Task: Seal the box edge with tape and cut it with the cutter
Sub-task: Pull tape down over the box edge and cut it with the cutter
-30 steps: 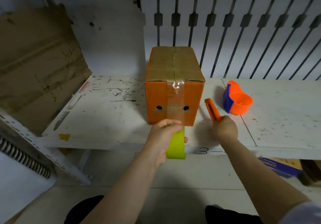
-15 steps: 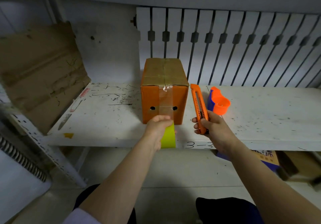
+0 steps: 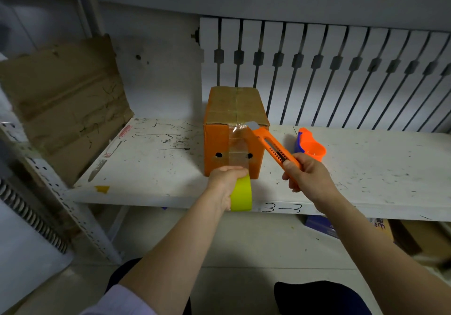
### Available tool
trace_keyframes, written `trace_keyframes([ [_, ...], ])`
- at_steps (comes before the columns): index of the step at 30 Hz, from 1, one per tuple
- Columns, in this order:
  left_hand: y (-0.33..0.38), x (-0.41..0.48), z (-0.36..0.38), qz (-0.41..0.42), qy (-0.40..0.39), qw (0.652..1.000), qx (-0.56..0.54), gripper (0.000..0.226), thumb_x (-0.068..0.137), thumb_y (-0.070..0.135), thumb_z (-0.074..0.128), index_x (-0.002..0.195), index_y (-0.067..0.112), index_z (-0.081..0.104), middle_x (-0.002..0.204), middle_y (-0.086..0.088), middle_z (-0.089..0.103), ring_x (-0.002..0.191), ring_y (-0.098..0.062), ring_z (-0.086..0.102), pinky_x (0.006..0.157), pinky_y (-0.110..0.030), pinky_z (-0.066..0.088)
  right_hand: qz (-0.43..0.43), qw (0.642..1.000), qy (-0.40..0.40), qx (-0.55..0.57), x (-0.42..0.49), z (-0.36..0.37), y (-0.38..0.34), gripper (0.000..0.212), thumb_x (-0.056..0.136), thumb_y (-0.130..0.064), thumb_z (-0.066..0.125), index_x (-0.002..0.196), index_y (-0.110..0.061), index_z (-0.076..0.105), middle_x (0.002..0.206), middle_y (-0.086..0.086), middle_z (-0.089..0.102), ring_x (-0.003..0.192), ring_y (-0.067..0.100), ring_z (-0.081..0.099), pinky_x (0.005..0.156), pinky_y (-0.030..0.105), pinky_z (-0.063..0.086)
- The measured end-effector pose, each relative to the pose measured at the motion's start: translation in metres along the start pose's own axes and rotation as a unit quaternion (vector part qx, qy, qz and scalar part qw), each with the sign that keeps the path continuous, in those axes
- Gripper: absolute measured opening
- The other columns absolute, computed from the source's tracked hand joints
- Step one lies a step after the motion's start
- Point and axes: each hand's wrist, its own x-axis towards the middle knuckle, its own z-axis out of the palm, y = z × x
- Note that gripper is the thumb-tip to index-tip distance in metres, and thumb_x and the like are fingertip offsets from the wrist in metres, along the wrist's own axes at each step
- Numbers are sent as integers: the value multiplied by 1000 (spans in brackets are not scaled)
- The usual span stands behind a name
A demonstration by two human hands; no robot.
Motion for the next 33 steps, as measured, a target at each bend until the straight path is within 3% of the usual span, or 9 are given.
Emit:
trace_keyframes([
  [2, -2, 1, 1, -18, 10, 1000, -5, 21, 78, 31, 69, 90, 14, 65, 106, -15, 66, 100, -32, 61, 94, -49, 47, -12, 999, 11, -43, 3, -5, -1, 14, 92, -25, 53, 100, -18, 62, 72, 5, 64, 59, 17, 56, 62, 35, 52],
  [4, -3, 3, 1, -21, 24, 999, -6, 23, 81, 39, 65, 83, 17, 67, 109, -13, 67, 105, -34, 60, 97, -53, 45, -18, 997, 19, -79, 6, -9, -4, 14, 90, -30, 56, 96, -19, 63, 72, 5, 64, 59, 19, 56, 64, 38, 53],
  [9, -3, 7, 1, -1, 41, 999, -13, 18, 83, 32, 65, 71, 19, 65, 96, -9, 68, 102, -34, 61, 97, -53, 45, -31, 965, 29, -259, 10, -14, -16, 23, 86, -48, 55, 93, -27, 62, 71, 1, 63, 63, 19, 58, 61, 36, 53],
  [12, -3, 8, 1, 5, 41, 999, -11, 17, 83, 30, 66, 70, 19, 65, 94, -7, 70, 103, -33, 62, 98, -54, 44, -69, 930, 38, -360, 9, -14, -26, 29, 88, -49, 52, 107, -30, 62, 64, -11, 49, 61, 11, 48, 56, 25, 39],
  [16, -5, 10, 3, 24, 58, 998, -6, 17, 85, 27, 64, 70, 19, 63, 96, -4, 69, 101, -29, 62, 99, -49, 45, -134, 895, 38, -425, 10, -16, -38, 33, 89, -43, 52, 121, -34, 58, 91, -4, 61, 74, 13, 47, 64, 25, 39],
  [19, -6, 12, 5, 43, 64, 997, 12, 15, 89, 26, 59, 89, 12, 66, 96, 0, 64, 94, -19, 56, 98, -37, 43, -172, 876, 44, -449, 14, -17, -41, 26, 89, -40, 53, 114, -34, 60, 86, -11, 53, 74, 12, 47, 66, 29, 45],
  [22, -7, 11, 7, 58, 73, 996, 9, 20, 90, 24, 57, 98, 8, 65, 93, 2, 60, 89, -14, 48, 83, -27, 35, -183, 864, 46, -468, 16, -16, -46, 26, 90, -40, 52, 113, -34, 61, 95, -8, 63, 78, 15, 55, 69, 33, 51],
  [33, -10, 11, 7, 95, 103, 989, 49, 19, 87, 28, 60, 86, 11, 68, 84, 2, 62, 84, -16, 52, 75, -26, 35, -184, 843, 36, -503, 15, -6, -60, 27, 90, -42, 52, 112, -31, 63, 98, -4, 66, 85, 19, 63, 74, 36, 54],
])
